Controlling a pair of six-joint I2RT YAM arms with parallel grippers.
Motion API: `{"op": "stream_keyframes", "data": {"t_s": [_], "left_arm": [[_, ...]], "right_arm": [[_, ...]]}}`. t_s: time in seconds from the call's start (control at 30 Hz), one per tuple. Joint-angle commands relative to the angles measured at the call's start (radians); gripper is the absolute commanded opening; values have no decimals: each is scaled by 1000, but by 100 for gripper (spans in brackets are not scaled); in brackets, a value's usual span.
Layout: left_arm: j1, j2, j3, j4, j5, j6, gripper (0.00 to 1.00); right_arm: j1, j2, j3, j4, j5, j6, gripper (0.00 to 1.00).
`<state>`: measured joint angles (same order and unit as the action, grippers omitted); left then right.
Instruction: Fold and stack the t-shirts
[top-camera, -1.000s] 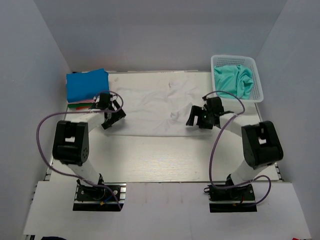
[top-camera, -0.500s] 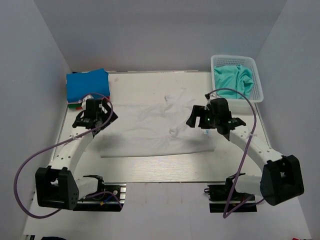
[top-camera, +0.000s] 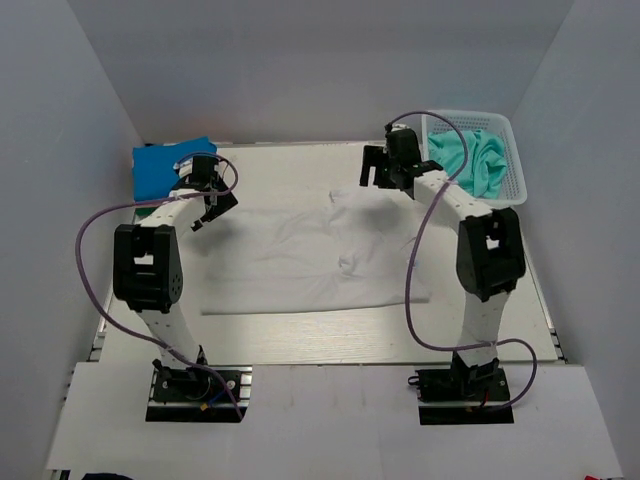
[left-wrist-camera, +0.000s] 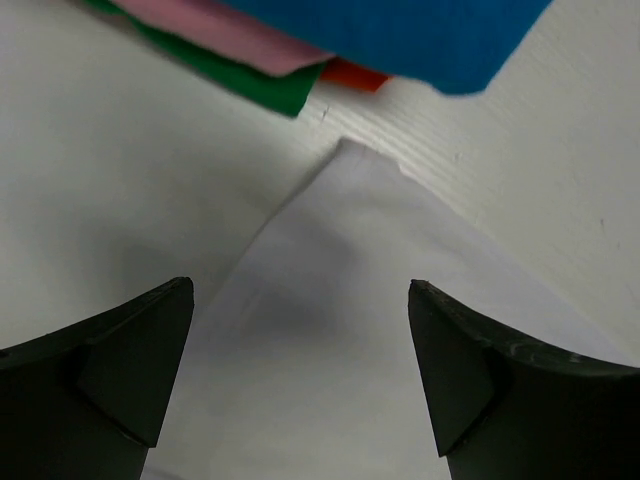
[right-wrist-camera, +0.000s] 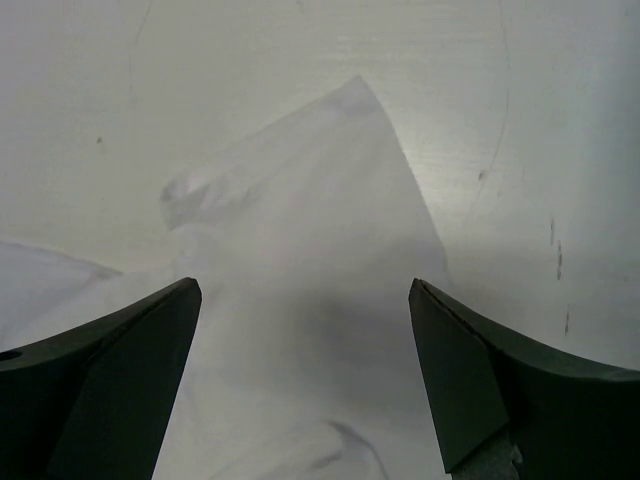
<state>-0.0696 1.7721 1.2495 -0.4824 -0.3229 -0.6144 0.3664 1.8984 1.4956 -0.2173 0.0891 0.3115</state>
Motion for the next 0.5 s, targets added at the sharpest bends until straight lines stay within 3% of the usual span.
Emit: {"op": "stream_keyframes", "data": {"t_s": [0.0,0.23,0.37,0.47], "left_arm": [[21,76,103,12,2,18,98],[53,213,182,31,45,18,76],[62,245,182,56,85,18,54],[62,254,182,68,85,18,52]], "right_arm": [[-20,85,190,-60,75,-75,90],[-38,402,566,-108,63,-179,90],[-46,514,618,-30,23,-193,90],[-46,550,615,7,11,-195,90]]}}
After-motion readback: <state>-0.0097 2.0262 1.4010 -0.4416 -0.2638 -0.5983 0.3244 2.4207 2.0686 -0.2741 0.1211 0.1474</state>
